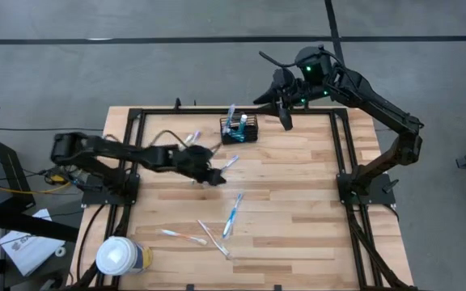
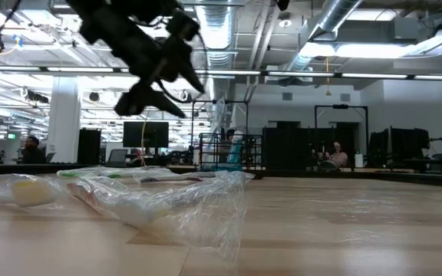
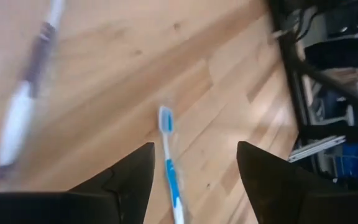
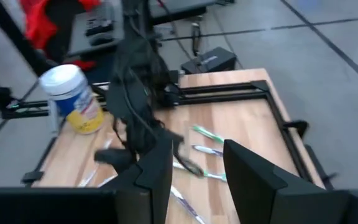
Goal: Pick & Place toothbrushing station
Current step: Put the blue toothbrush into the black wire organizer
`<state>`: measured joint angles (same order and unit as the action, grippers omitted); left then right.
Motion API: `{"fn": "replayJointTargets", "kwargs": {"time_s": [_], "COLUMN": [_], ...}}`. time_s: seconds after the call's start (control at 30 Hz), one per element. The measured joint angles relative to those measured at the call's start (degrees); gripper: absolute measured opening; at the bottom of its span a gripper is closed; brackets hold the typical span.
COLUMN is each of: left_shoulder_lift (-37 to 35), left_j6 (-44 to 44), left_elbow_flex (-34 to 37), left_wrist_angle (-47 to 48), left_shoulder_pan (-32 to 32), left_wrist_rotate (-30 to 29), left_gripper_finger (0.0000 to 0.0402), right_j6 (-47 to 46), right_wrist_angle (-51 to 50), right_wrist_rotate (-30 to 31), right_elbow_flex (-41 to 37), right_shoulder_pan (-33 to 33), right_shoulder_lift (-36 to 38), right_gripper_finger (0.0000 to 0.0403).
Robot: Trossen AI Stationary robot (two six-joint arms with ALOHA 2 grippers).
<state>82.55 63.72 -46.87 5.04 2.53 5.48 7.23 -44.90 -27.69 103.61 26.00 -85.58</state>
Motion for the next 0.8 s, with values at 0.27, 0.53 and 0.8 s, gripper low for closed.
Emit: {"fn": "replayJointTargets", "kwargs": {"time_s": [0.27,0.53,0.8], "left_shoulder_lift": [12.10,19.74,21.12], "left_j6": [-0.26,0.44,1.37], "left_elbow_flex": [-12.12,-17.44,-17.45], "left_wrist_angle": [-0.15,5.42,6.92], "left_shoulder_pan": [-2.24,-2.89,-2.94], "left_wrist_rotate": [-1.06,-0.75,-1.05], "left_gripper_finger": [0.0209,0.0208,0.0208], "right_j6": [4.43,6.91,8.63], "right_wrist_angle": [-1.97,-3.98,-3.72], "right_wrist_rotate": [-4.33,-6.89,-7.03], "right_elbow_flex": [0.00,0.00,0.00], "right_shoulder_pan": [0.00,0.02,0.04], "right_shoulder_lift": [0.00,0.00,0.00], "right_gripper_finger": [0.0133,0.0133,0.0133]}}
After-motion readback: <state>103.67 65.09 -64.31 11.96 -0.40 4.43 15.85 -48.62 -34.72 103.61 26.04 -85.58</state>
